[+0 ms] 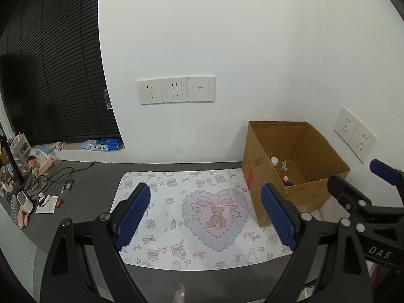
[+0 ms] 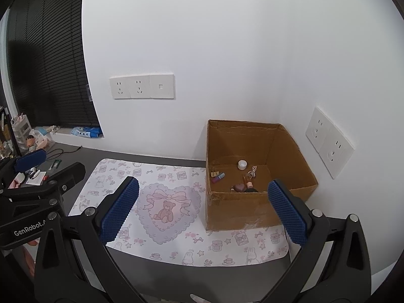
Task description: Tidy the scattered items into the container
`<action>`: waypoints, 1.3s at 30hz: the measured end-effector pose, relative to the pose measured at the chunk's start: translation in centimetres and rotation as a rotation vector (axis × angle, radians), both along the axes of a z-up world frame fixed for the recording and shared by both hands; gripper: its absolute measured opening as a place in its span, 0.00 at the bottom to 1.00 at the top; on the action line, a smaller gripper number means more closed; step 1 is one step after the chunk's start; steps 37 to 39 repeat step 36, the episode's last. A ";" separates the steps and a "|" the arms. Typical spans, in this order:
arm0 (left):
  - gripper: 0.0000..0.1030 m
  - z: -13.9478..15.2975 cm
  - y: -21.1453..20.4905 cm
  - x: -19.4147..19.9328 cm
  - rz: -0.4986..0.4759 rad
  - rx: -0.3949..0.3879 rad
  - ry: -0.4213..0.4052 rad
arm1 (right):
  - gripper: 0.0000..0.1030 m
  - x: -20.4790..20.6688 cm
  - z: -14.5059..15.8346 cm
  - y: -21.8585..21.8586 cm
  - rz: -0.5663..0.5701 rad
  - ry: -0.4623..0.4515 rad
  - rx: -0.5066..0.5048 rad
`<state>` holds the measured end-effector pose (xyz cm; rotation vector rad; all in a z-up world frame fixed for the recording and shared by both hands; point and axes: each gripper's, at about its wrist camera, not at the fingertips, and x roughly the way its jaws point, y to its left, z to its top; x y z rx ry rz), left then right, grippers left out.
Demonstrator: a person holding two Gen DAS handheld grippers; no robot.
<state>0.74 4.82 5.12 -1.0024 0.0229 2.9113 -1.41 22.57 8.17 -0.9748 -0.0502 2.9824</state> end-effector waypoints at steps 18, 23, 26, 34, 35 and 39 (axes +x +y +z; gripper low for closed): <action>0.86 -0.9 0.2 -0.8 0.045 -0.009 -0.058 | 1.00 -0.5 -0.7 0.3 0.010 -0.012 0.011; 0.86 -0.8 -0.1 -0.7 0.083 -0.027 -0.053 | 1.00 -0.6 -0.8 0.3 0.016 -0.017 0.017; 0.86 -0.9 -0.4 -0.9 0.045 0.031 -0.081 | 1.00 -0.6 -0.8 0.4 0.013 -0.017 0.016; 0.86 -1.0 0.3 -0.7 0.032 0.008 -0.057 | 1.00 -0.5 -0.8 0.6 0.006 -0.015 0.019; 0.86 -1.0 0.4 -0.6 0.032 0.009 -0.048 | 1.00 -0.5 -0.8 0.6 0.006 -0.016 0.019; 0.86 -1.0 0.4 -0.5 0.036 0.006 -0.040 | 1.00 -0.5 -0.8 0.6 0.006 -0.017 0.020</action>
